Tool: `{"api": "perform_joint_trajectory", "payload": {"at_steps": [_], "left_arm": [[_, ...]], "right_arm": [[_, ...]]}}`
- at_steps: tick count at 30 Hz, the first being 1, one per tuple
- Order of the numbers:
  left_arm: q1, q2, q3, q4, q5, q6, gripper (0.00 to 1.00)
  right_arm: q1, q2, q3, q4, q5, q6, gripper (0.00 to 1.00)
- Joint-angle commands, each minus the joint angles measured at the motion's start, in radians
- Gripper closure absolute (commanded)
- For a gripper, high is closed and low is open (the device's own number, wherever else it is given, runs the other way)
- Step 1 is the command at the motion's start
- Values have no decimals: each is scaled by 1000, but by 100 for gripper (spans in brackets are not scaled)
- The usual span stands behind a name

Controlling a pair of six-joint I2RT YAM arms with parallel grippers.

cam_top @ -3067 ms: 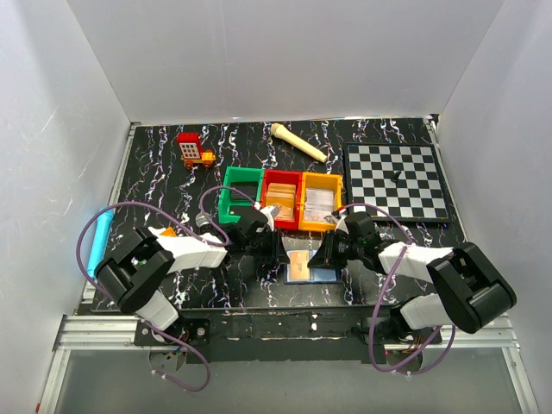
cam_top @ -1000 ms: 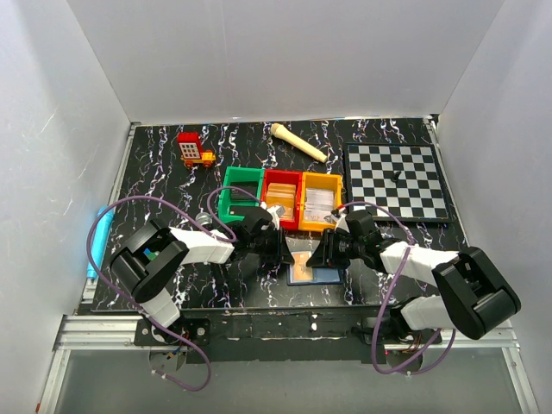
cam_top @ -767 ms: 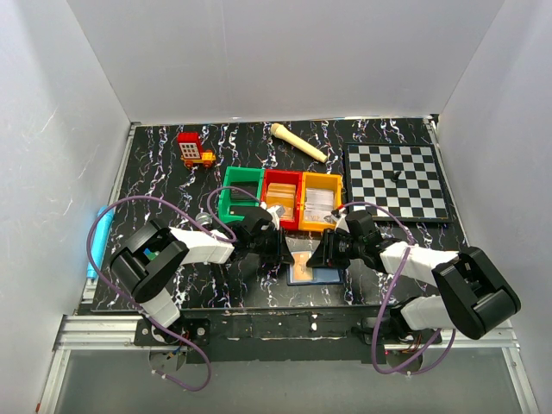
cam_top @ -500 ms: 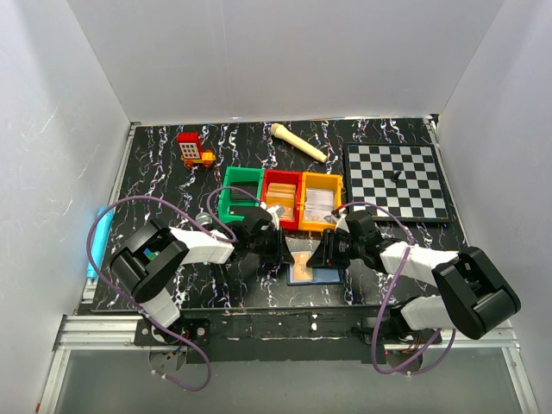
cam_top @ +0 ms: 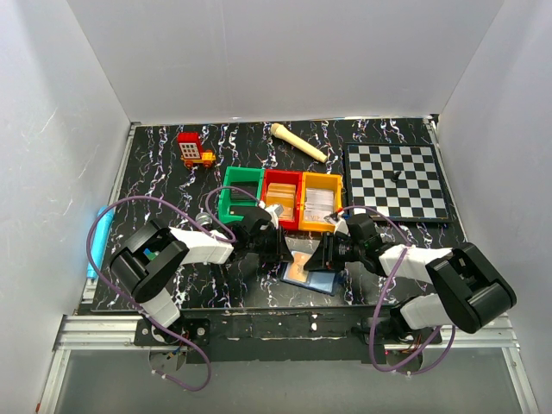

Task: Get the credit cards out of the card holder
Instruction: Remove the credit card from the card holder.

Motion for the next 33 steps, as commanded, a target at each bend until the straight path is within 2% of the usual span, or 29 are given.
{"api": "perform_joint_trajectory", "payload": {"at_steps": [1, 20, 33], "left_arm": [[-7, 0, -27, 7, -8, -2, 97], [-7, -101, -97, -5, -29, -18, 97], [-7, -93, -96, -11, -28, -16, 95]], "right_arm": [[3, 7, -5, 124, -49, 35, 60], [2, 41, 1, 162, -11, 79, 59], [2, 79, 1, 247, -60, 116, 59]]}}
